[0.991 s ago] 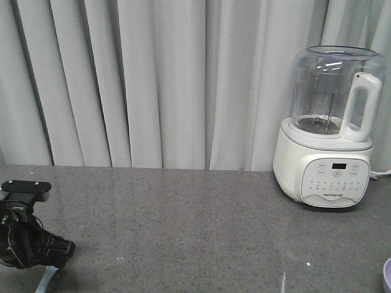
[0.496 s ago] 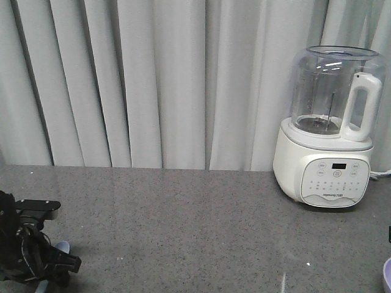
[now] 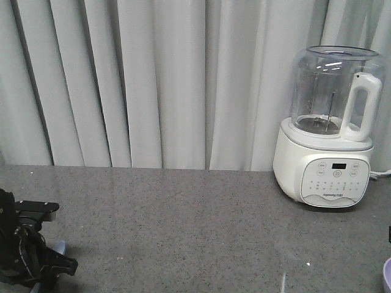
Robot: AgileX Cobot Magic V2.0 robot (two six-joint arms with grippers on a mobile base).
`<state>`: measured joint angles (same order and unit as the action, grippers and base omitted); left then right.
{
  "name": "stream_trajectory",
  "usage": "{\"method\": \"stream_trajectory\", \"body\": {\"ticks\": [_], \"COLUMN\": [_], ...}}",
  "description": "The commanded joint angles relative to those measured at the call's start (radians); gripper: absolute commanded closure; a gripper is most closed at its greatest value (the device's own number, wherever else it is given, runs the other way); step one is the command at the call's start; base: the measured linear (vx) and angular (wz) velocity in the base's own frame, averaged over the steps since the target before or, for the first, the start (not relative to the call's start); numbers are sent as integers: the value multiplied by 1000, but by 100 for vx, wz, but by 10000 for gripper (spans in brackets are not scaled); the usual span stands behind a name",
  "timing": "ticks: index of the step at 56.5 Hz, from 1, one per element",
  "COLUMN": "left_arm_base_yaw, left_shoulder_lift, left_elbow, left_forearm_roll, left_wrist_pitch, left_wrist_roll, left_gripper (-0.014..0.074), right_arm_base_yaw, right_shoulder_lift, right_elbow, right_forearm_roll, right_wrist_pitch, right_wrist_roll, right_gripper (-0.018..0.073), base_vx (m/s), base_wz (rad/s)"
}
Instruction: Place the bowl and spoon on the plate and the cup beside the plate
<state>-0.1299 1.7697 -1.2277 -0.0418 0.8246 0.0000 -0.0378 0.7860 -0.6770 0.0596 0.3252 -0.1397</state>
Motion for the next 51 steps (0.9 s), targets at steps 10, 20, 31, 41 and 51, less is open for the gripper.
{"method": "stream_trajectory", "body": {"ticks": [10,20,31,41,51], "left_arm_base_yaw": [-6,-6,-18,-37,-37], "left_shoulder_lift": [-36,-117,-244,-312,-339], "left_elbow": [-39,-139,-216,-214,-214], "left_forearm_roll": [-23,-80,-135,-133,-133], "left_wrist_pitch": [64,93,76,67,70], "left_wrist_roll": [0,37,78,101,112], "left_gripper": [605,603,602,602,602], "right_arm_base_yaw": [-5,-10,-10,-10,-16], "right_shoulder_lift": [1,12,95,210,259], "right_elbow": [-36,-75,-204,-326,-366], "right_forearm_roll": [-10,-10,-153,-375,-568], "right_wrist_pitch": [-70,105,333,519,568], "right_wrist_roll": [-10,32,249,409,505], "right_gripper": [-17,-17,-17,-9,13], "base_vx": [0,0,0,0,0], "base_wz": [0,0,0,0,0]}}
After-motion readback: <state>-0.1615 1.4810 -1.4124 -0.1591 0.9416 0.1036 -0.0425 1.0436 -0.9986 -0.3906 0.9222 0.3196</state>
